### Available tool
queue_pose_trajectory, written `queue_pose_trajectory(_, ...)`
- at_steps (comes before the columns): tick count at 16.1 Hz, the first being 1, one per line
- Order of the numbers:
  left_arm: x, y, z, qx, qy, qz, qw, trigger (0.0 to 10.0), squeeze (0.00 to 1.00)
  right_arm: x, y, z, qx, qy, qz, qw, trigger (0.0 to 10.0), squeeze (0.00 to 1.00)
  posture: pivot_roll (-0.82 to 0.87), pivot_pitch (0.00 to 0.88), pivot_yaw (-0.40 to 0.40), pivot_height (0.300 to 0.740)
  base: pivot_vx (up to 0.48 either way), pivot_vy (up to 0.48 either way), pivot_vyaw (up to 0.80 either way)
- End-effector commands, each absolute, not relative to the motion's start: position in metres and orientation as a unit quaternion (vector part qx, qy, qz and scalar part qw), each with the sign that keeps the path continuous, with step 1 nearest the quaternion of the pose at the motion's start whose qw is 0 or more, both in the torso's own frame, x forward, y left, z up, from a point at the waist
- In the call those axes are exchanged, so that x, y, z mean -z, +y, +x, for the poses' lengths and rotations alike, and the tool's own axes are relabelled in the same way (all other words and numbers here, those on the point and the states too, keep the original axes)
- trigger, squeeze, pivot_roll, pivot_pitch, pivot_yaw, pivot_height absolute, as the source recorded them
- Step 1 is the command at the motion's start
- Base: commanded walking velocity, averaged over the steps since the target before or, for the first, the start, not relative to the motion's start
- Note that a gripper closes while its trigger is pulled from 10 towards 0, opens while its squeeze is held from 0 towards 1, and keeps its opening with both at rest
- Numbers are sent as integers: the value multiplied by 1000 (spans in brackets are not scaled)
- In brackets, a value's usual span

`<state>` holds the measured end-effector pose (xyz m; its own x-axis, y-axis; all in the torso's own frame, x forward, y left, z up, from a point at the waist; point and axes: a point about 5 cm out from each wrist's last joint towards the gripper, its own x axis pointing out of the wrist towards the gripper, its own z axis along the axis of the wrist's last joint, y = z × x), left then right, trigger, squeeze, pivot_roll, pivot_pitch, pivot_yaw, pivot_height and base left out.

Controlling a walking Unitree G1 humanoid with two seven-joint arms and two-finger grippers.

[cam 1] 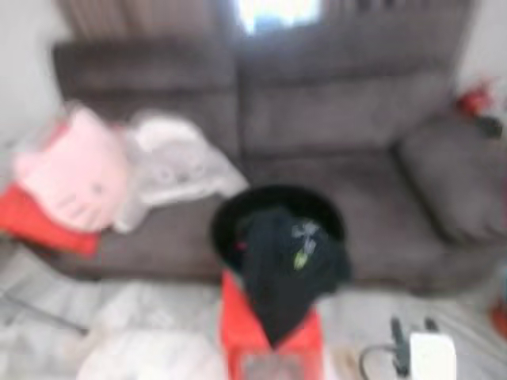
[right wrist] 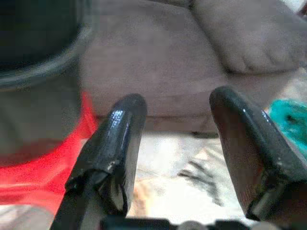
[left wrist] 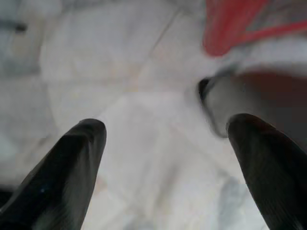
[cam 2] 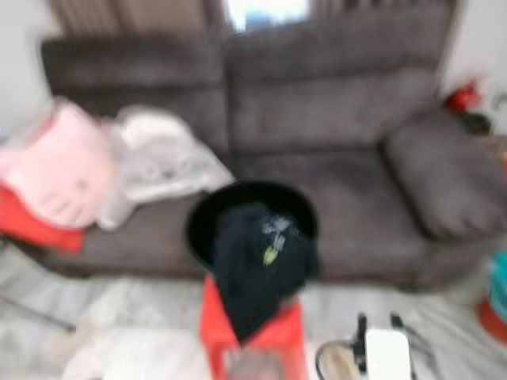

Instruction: Hang hanger

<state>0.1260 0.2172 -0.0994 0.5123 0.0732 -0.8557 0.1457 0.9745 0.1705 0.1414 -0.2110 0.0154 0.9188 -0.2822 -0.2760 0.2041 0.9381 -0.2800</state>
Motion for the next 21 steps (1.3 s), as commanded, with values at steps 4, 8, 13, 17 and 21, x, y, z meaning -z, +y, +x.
queue_pose_trajectory(4, 92, 223, 143, 17, 466, 121, 877, 10000, 0, -16, -210, 158, 118, 134, -123, 976, 10000, 0, -230, 0, 92, 740, 0, 0, 0)
queue_pose_trajectory(8, 91, 224, 144, 16, 466, 122, 876, 10000, 0, -15, -199, 161, 75, 108, -161, 978, 10000, 0, -230, 0, 93, 740, 0, 0, 0)
queue_pose_trajectory(13, 91, 224, 145, 16, 465, 125, 877, 10000, 0, -9, -195, 178, 24, 92, -210, 973, 10000, 0, -222, 0, 93, 740, 0, 0, 0)
queue_pose_trajectory(17, 90, 224, 146, 16, 462, 125, 878, 10000, 0, -8, -187, 184, 6, 78, -215, 973, 10000, 0, -223, 1, 93, 740, 0, 0, 0)
queue_pose_trajectory(21, 92, 221, 144, 18, 463, 125, 877, 10000, 0, -4, -184, 192, -9, 68, -205, 976, 10000, 0, -216, 3, 89, 740, 0, 0, 0)
